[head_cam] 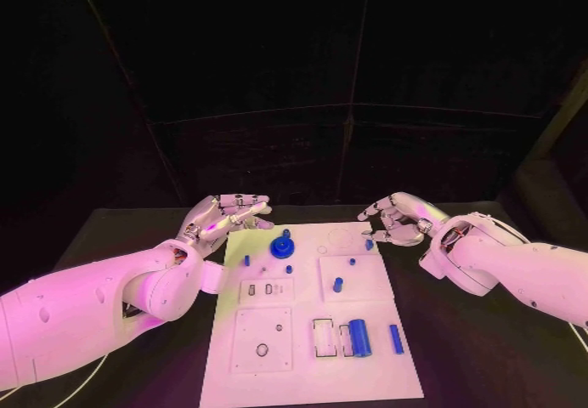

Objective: Assemble the parts on the task board

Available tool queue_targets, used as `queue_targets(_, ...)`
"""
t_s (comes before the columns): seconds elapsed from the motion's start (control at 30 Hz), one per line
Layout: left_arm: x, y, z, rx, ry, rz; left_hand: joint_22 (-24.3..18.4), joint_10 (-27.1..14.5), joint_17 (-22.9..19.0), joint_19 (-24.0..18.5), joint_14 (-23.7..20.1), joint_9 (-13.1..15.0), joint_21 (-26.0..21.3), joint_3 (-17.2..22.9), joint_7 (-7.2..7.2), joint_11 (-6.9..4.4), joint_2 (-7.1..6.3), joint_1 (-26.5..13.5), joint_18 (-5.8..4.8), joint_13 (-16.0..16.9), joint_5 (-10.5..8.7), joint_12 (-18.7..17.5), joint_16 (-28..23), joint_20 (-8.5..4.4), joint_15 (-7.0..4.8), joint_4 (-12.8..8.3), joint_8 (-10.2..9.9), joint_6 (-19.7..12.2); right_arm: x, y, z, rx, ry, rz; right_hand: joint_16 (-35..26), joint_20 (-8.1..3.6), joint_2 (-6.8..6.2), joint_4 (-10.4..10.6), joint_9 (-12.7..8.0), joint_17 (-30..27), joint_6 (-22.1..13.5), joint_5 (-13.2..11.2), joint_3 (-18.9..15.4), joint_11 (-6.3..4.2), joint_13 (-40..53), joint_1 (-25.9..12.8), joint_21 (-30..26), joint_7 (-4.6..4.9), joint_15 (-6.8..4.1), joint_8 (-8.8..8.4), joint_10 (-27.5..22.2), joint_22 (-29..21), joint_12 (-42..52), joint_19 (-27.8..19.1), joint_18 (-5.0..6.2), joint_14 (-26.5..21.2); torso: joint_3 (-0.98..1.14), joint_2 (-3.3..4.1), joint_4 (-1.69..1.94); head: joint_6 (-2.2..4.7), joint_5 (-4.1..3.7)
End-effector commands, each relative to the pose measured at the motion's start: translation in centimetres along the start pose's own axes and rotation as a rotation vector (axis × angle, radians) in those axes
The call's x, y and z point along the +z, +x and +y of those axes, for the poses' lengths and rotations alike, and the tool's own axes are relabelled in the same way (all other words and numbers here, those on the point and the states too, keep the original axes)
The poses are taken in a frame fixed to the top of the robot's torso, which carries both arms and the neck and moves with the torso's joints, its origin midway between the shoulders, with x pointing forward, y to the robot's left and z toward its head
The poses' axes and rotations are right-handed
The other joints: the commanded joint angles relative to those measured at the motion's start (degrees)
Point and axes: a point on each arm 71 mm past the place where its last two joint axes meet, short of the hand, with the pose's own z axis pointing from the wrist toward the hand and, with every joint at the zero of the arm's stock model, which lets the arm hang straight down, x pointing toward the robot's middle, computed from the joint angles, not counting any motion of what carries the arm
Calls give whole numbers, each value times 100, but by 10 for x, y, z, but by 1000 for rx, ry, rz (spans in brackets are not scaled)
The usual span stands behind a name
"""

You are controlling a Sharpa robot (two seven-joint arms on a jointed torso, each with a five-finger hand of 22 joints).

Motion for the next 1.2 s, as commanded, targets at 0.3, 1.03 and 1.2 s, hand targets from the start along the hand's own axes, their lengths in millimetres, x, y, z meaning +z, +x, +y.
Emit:
queue_targets(0.3, 1, 2, 5, -22, -5, 18, -11, 47, 10, 55, 43, -3, -21, 3, 47, -11, 11, -56, 81, -5, 10, -28, -32, -2, 6, -1, -35, 58, -8, 15, -38, 73, 57, 36, -35, 19, -28, -111, -33, 742, -266, 27, -126, 15, -94, 6, -34, 44, 50, -173, -102, -33, -63, -79, -33, 435, 38, -6, -22, -18, -73)
queue_targets(1.03, 1, 2, 8, -26, -14, 20, -11, 47, 10, 55, 43, -3, -22, 4, 47, -11, 10, -56, 81, -4, 9, -28, -32, -2, 6, -2, -35, 58, 0, 29, -47, 79, 96, 50, -26, 34, 63, -139, -20, 765, -298, 9, -134, 30, -69, 21, -22, 58, 65, -183, -86, -20, -41, -74, -34, 441, 20, -5, 0, -93, -148)
queue_targets(1.2, 1, 2, 8, -26, -14, 20, -11, 47, 10, 55, 43, -3, -22, 4, 47, -11, 10, -56, 81, -4, 9, -28, -32, -2, 6, -2, -35, 58, 3, 31, -46, 80, 107, 54, -20, 35, 175, -167, 0, 780, -194, -115, -121, 19, -28, 33, -3, 46, 60, -122, -46, 1, -2, -61, -35, 445, 17, -5, -5, -115, -168)
